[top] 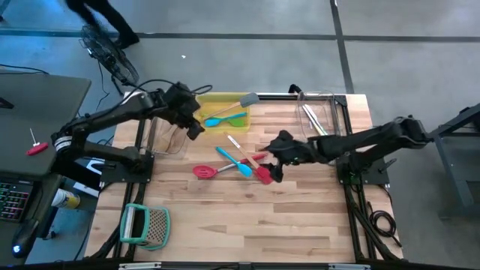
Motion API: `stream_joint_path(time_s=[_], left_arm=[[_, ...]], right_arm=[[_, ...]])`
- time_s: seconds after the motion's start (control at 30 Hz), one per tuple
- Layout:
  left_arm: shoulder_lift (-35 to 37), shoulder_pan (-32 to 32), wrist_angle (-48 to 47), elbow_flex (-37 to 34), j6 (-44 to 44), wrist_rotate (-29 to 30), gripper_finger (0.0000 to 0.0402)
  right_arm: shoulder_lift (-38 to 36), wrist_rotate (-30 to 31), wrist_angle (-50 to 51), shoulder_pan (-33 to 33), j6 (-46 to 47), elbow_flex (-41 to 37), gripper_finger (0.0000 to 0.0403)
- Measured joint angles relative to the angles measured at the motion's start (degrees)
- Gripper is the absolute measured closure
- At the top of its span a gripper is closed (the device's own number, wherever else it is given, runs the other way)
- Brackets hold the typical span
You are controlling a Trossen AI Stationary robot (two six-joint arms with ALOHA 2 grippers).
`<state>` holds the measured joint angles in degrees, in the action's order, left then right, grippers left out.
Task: Pick & Place Kitchen Items
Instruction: Put the red spatula into the yellow bin
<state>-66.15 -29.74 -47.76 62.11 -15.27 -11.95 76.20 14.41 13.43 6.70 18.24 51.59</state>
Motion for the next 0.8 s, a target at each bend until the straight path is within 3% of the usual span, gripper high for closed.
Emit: stream_joint_path(time_s=[0.2, 0.4, 0.6, 0.8], left_arm=[[-0.02, 4.57, 3.0, 0.02, -0.02, -0.04, 0.0199], [-0.02, 5.88, 4.21, 0.02, -0.25, 0.72, 0.0199], [-0.02, 5.77, 4.3, 0.02, -0.26, 0.94, 0.0199], [-0.02, 5.77, 4.3, 0.02, -0.24, 0.95, 0.0199]], right_arm=[[7.6, 3.2, -2.04, -0.13, -0.6, 0.0, 0.0092], [13.49, 3.58, 3.84, -0.46, -0.57, 4.42, 0.0092], [19.35, -2.2, 10.33, -1.11, 0.27, 10.14, 0.0092], [23.18, -2.66, 14.51, -2.48, 1.01, 13.67, 0.0092]])
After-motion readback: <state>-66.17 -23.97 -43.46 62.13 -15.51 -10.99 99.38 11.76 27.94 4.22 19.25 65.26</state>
